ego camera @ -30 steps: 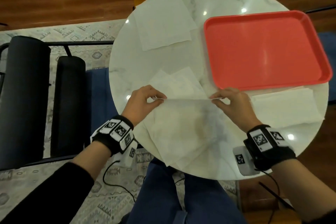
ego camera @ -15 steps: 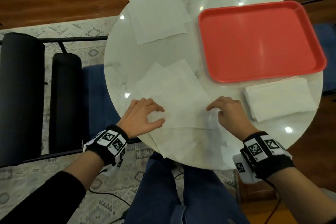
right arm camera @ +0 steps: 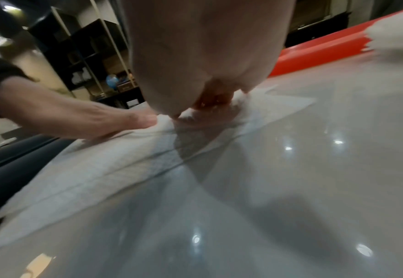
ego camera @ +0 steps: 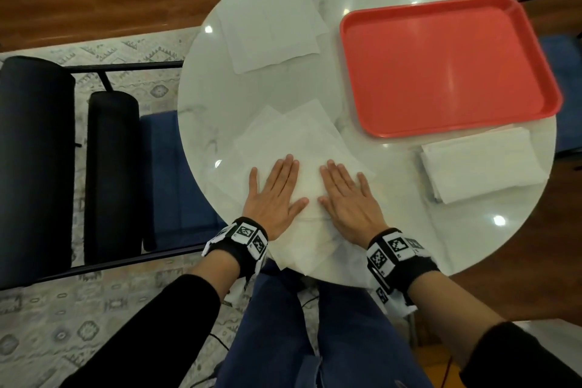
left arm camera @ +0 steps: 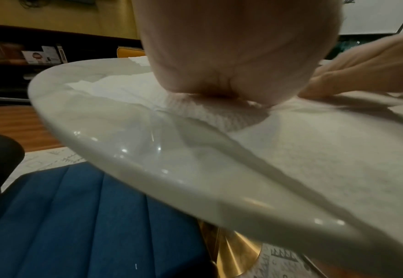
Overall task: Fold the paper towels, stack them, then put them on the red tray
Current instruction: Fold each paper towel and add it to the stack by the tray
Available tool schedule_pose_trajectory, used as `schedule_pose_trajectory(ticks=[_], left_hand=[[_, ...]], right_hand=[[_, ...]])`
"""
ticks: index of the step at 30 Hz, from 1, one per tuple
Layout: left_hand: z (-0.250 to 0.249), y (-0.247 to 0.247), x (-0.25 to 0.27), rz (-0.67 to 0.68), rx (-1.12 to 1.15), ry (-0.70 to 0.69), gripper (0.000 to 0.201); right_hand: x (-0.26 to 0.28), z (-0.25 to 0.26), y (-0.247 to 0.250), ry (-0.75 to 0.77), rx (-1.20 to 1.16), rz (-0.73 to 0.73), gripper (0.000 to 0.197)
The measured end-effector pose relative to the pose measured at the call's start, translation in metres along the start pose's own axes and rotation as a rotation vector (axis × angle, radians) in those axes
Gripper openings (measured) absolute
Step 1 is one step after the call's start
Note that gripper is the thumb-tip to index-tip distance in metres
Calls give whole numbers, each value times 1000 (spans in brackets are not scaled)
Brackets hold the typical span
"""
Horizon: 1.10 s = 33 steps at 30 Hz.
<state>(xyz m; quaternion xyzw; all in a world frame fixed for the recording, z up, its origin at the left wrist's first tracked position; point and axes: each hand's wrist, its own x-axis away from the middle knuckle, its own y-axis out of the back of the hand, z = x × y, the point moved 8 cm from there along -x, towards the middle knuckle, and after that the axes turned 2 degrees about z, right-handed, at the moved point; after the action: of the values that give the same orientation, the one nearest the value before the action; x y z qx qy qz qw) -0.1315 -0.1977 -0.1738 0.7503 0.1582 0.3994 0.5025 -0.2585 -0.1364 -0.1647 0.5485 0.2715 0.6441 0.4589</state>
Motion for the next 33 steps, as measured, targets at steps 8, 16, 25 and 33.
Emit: schedule_pose_trajectory(ticks=[8, 16, 25, 33], left_hand=[[-5, 22, -1, -86, 11, 15, 70], [-8, 72, -19, -219, 38, 73, 30], [-39, 127, -11, -107, 482, -91, 10], [-43, 165, -19, -167, 947, -68, 11]], right_hand=[[10, -32, 5, -169, -44, 9, 60], [10, -28, 12, -191, -38, 53, 61], [15, -53, 99, -262, -349, -100, 28], [57, -138, 120, -253, -1390, -336, 7]])
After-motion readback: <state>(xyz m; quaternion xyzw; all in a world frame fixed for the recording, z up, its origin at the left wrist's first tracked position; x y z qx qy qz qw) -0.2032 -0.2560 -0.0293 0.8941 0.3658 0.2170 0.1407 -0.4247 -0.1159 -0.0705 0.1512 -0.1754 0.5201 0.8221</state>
